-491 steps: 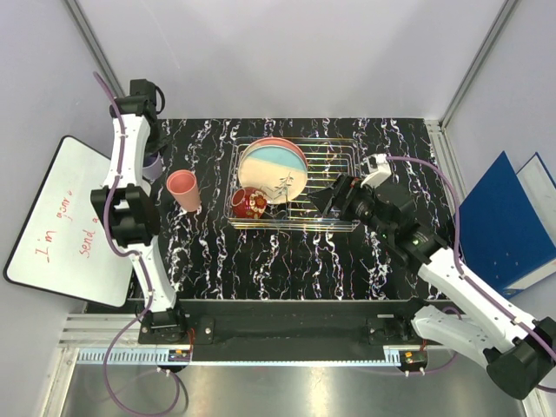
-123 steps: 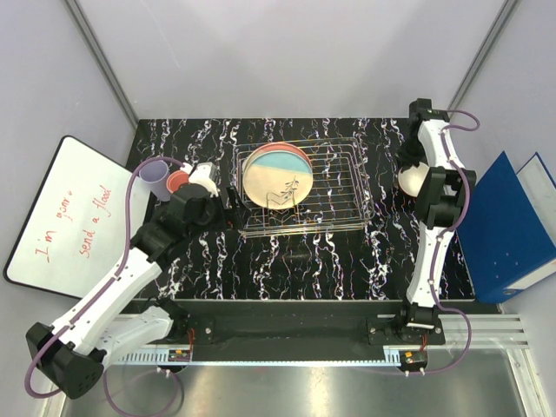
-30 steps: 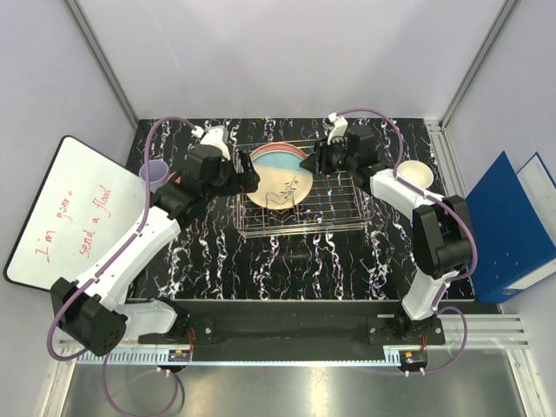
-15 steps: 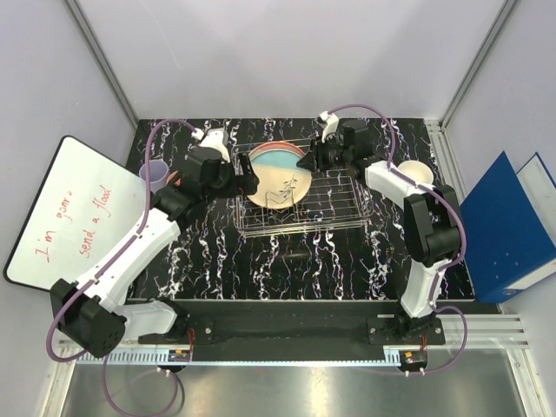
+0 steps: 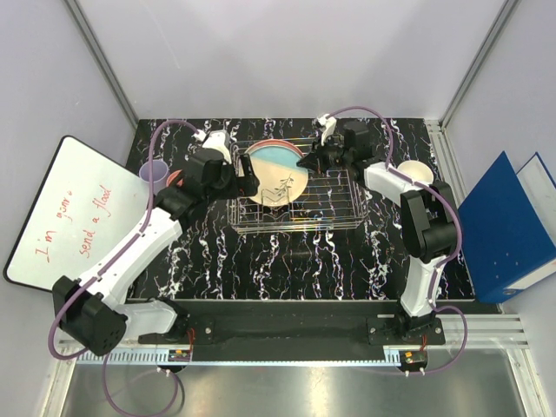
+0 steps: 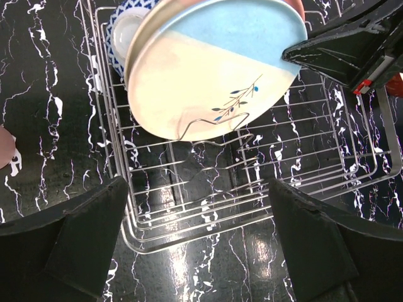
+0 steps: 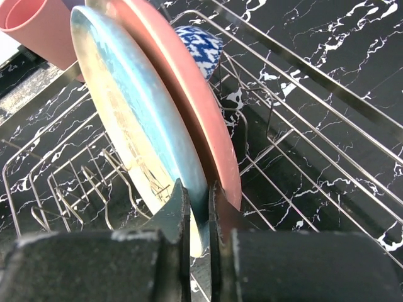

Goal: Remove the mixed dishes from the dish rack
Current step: Pick up the plate from the dish rack.

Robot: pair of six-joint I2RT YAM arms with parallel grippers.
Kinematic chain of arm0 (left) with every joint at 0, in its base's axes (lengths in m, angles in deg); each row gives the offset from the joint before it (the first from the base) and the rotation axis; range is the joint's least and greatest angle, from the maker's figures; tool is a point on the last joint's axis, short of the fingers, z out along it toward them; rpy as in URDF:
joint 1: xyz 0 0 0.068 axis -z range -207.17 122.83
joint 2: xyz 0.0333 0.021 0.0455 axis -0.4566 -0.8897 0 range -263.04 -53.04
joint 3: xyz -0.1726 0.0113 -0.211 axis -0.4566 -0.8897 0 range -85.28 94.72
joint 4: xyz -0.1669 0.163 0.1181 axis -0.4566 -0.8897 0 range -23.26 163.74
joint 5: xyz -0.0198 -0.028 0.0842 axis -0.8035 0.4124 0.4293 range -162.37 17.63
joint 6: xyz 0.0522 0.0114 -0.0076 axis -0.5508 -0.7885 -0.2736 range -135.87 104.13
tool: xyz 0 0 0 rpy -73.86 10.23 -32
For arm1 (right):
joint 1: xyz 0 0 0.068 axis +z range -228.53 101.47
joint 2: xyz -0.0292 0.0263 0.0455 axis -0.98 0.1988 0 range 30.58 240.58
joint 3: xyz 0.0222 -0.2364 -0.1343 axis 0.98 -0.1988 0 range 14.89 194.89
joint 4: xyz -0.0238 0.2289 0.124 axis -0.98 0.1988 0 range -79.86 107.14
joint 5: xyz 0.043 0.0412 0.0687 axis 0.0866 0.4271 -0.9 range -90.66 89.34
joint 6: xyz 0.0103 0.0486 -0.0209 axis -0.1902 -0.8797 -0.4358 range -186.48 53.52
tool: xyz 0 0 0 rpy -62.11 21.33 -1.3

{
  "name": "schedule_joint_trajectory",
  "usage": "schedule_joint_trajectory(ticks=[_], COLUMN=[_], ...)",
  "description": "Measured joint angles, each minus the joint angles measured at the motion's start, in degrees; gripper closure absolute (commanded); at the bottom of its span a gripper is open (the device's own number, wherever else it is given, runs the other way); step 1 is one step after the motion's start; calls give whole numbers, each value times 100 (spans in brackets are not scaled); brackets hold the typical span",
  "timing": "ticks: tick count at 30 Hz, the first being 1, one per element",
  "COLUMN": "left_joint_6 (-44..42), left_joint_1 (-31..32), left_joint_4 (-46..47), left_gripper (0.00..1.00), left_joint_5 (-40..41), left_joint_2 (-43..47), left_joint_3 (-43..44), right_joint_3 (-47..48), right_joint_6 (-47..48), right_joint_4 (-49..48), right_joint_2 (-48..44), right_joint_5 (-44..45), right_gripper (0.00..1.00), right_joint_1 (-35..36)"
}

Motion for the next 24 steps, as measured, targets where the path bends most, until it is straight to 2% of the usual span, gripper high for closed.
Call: schedule_joint_trajectory(ticks=[12, 24], left_joint_6=[129, 197], left_joint_1=[-9, -9], left_joint_4=[116, 186], left_gripper=[4, 4], left_joint_5=[-114, -175], left_joint_2=[-374, -352], left_joint_3=[0, 0], right_joint_3=[-610, -813], right_joint_6=[-151, -125], right_joint_4=[-472, 162], right_joint_2=[-332, -833], right_joint_5=[186, 481], right_gripper=[100, 100], right_joint_1=[4, 15])
